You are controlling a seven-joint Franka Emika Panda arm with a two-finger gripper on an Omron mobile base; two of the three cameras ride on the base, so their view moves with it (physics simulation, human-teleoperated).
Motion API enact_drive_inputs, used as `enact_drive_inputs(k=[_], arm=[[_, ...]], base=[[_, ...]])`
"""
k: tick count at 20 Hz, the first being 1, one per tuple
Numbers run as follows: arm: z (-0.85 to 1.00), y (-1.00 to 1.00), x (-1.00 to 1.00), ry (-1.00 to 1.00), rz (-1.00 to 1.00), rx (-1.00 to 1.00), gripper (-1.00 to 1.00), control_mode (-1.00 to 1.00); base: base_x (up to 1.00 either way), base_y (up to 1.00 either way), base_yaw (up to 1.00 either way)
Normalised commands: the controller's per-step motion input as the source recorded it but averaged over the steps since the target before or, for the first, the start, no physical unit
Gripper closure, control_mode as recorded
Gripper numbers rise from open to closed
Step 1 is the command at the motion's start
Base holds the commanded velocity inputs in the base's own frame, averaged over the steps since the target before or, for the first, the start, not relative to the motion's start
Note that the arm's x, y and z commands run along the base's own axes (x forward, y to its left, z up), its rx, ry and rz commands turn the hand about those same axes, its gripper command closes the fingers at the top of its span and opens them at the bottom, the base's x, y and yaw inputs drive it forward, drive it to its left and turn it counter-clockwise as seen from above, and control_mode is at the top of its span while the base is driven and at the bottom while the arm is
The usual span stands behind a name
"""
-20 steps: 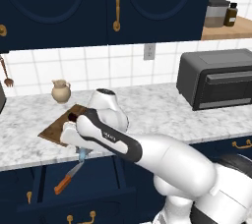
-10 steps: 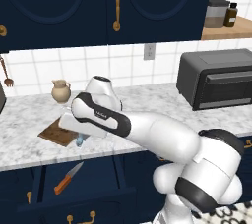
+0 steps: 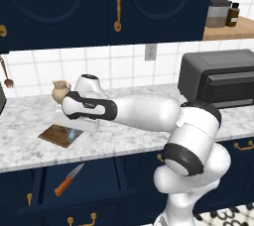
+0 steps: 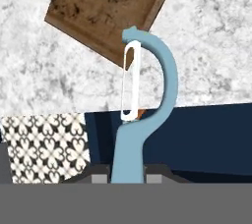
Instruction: Place the appropriate cutting tool for cutting the eggplant skin on the cutting board.
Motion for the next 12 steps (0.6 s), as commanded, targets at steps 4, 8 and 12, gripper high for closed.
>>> enact_drive_inputs(k=[4,8,12], arm=[[-0.11,0.1,0.69,0.0,-0.01,-0.12,1.0,-1.0],[-0.16,0.15,0.43,0.0,-0.03,-0.11,1.0,-1.0],[-0.26,0.29,0.39,0.0,-0.01,-0.05,1.0,-1.0]], base=[[0.0,0.0,0.0],[0.0,0.0,0.0],[0.0,0.0,0.0]])
